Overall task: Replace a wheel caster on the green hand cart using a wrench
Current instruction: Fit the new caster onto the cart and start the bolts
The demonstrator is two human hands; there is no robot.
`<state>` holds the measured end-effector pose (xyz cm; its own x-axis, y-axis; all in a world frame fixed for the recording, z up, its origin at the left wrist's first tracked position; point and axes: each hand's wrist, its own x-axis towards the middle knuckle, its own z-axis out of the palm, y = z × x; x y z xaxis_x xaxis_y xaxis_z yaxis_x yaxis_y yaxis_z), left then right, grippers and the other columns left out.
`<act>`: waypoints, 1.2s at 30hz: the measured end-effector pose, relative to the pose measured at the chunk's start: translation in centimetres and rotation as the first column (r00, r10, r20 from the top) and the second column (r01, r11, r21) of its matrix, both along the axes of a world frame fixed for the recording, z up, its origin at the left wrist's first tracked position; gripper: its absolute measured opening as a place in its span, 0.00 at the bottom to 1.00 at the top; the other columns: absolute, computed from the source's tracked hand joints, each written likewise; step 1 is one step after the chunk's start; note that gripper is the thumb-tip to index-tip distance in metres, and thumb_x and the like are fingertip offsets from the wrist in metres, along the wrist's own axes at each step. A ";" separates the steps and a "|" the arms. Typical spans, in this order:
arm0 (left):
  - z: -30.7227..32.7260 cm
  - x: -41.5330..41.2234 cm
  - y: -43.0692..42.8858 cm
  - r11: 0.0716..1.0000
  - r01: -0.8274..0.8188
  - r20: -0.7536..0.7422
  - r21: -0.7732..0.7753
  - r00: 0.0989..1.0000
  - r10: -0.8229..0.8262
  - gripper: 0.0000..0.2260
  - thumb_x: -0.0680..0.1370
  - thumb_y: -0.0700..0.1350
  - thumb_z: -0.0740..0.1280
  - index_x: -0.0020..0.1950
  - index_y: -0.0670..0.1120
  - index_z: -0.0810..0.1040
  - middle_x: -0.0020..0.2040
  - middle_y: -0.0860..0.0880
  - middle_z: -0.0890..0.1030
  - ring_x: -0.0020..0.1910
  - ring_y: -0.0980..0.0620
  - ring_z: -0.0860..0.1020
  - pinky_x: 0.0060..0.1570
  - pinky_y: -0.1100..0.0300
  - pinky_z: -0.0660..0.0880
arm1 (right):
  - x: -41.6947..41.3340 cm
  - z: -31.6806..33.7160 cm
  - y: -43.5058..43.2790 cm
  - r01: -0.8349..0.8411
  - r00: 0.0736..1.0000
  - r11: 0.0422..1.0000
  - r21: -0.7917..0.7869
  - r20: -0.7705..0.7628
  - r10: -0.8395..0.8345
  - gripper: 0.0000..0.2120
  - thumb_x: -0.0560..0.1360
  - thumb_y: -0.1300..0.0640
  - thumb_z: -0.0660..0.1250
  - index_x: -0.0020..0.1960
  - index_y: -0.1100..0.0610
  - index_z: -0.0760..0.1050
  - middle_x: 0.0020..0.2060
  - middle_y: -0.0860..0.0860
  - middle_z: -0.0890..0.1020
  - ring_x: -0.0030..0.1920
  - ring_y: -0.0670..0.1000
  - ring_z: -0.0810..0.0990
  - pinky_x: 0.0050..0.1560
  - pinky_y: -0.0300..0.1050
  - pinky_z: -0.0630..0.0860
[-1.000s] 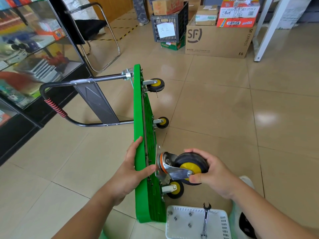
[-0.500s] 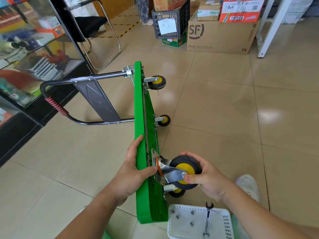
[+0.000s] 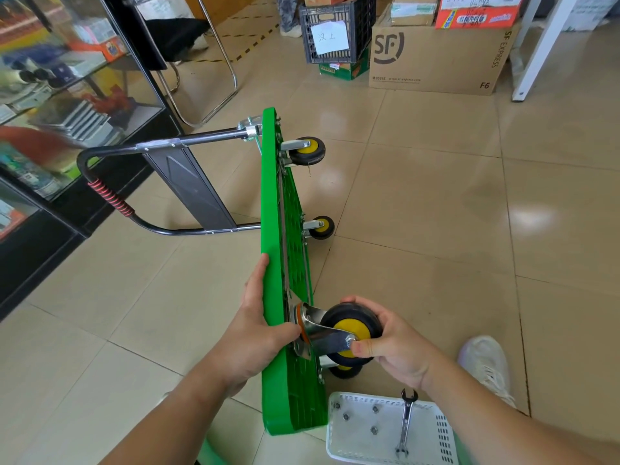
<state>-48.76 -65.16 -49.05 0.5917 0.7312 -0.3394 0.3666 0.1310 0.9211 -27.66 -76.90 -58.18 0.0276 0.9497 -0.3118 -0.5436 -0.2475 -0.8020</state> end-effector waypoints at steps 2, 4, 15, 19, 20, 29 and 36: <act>0.1 0.1 0.0 1.000 -0.005 0.006 -0.005 1.000 0.005 0.53 0.66 0.40 0.74 0.77 0.75 0.48 0.73 0.54 0.72 0.63 0.48 0.81 0.54 0.50 0.83 | -0.1 -0.2 0.1 0.003 1.000 1.000 0.002 -0.023 -0.003 0.38 0.62 0.75 0.74 0.70 0.60 0.71 0.57 0.61 0.81 0.54 0.61 0.80 0.55 0.51 0.79; 0.4 0.2 0.0 0.999 0.009 -0.018 0.040 1.000 -0.008 0.52 0.67 0.39 0.75 0.77 0.75 0.50 0.74 0.55 0.70 0.63 0.51 0.80 0.54 0.53 0.83 | -0.2 -0.3 0.2 0.007 0.999 1.000 0.004 -0.036 -0.007 0.38 0.61 0.75 0.74 0.70 0.60 0.71 0.57 0.61 0.81 0.54 0.61 0.80 0.55 0.51 0.79; 3.8 1.5 1.9 0.830 0.465 -0.639 0.308 0.748 -0.182 0.33 0.70 0.49 0.76 0.72 0.62 0.66 0.65 0.51 0.63 0.55 0.49 0.77 0.49 0.66 0.77 | -0.8 -0.3 0.4 0.012 0.999 0.999 0.037 -0.047 -0.010 0.37 0.61 0.75 0.74 0.68 0.60 0.73 0.56 0.61 0.83 0.53 0.60 0.82 0.55 0.52 0.79; 4.1 2.2 1.9 0.787 0.512 -0.720 0.343 0.682 -0.130 0.25 0.70 0.51 0.74 0.63 0.60 0.68 0.53 0.52 0.65 0.45 0.51 0.76 0.38 0.65 0.72 | -1.0 -0.8 0.5 0.011 0.998 0.999 0.032 -0.067 -0.009 0.39 0.59 0.72 0.77 0.68 0.59 0.73 0.56 0.61 0.82 0.54 0.61 0.81 0.58 0.56 0.78; 4.1 2.3 2.0 0.790 0.513 -0.726 0.337 0.675 -0.129 0.24 0.70 0.50 0.74 0.62 0.60 0.68 0.52 0.53 0.65 0.44 0.51 0.76 0.36 0.65 0.72 | -1.0 -0.8 0.5 0.016 0.997 1.000 0.027 -0.070 -0.014 0.39 0.59 0.73 0.77 0.68 0.58 0.74 0.56 0.61 0.83 0.53 0.61 0.81 0.58 0.56 0.78; 4.4 1.8 2.1 0.811 0.510 -0.711 0.287 0.681 -0.176 0.26 0.68 0.50 0.77 0.61 0.59 0.69 0.53 0.54 0.64 0.45 0.49 0.77 0.33 0.65 0.77 | -1.3 -1.1 0.6 0.005 0.997 1.000 0.024 -0.074 -0.003 0.38 0.61 0.75 0.74 0.69 0.61 0.72 0.56 0.61 0.82 0.54 0.62 0.81 0.56 0.56 0.78; 5.0 2.0 1.9 0.767 0.602 -0.815 0.222 0.546 -0.192 0.41 0.63 0.57 0.79 0.69 0.63 0.60 0.58 0.49 0.63 0.39 0.49 0.78 0.31 0.62 0.73 | -1.6 -1.1 0.5 0.024 0.996 1.000 0.019 -0.086 -0.022 0.38 0.60 0.75 0.74 0.69 0.60 0.73 0.55 0.60 0.82 0.53 0.60 0.82 0.54 0.53 0.79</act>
